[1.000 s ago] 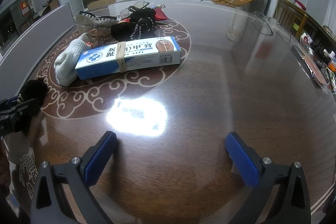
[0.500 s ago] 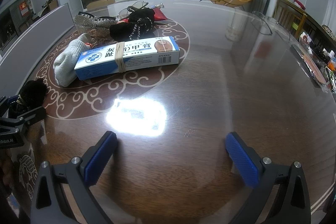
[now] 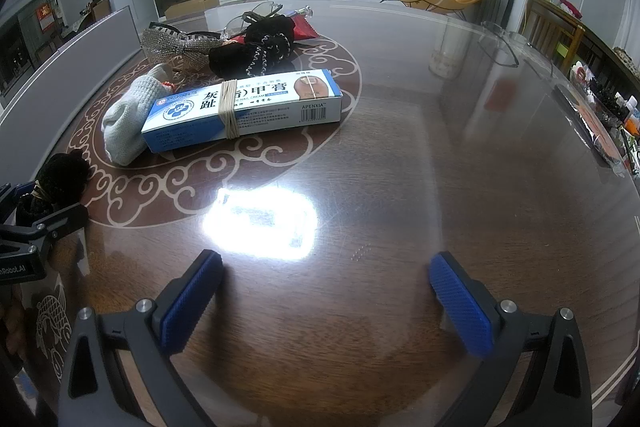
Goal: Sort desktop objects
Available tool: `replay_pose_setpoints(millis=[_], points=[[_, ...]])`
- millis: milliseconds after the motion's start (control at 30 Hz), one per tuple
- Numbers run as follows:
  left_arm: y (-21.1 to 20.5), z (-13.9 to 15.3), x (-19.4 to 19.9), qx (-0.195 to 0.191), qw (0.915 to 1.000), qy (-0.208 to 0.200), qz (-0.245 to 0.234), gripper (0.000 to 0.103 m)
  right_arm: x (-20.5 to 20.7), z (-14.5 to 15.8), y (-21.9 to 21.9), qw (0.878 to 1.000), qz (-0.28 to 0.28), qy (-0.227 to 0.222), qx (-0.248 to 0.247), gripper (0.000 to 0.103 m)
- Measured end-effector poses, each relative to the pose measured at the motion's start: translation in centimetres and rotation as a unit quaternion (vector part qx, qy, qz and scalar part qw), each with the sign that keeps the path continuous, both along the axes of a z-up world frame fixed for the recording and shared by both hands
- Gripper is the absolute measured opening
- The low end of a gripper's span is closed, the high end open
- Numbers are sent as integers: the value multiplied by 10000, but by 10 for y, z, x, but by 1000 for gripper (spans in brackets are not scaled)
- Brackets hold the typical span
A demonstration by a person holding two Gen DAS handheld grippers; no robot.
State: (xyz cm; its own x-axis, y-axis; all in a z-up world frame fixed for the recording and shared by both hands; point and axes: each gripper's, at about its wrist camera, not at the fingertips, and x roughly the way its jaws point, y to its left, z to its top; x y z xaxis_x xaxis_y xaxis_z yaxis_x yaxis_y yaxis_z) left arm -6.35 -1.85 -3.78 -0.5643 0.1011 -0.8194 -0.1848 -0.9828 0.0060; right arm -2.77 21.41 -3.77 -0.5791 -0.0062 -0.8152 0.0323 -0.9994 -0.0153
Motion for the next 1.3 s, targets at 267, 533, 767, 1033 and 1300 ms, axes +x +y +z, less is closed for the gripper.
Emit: replay_pose_setpoints(millis=[267,533,767,1033,1300], points=[[0,-1,0,1,10000,2,1,103,0,0,0,10000,-1,1,0,103],[0,-1,0,1,10000,2,0,103,0,0,0,10000,-2,1,0,103],[-1,-2,-1,14,10000,-3,-3,103,0,0,0,10000,-5,1,-2,103],[1,1,0,-21,9999,-121,-86,103,0,0,0,10000,-5,2,-1,103],[-13,8,28,66,9995,244,186,39,0,0,0,10000,-7,3,-1,103]])
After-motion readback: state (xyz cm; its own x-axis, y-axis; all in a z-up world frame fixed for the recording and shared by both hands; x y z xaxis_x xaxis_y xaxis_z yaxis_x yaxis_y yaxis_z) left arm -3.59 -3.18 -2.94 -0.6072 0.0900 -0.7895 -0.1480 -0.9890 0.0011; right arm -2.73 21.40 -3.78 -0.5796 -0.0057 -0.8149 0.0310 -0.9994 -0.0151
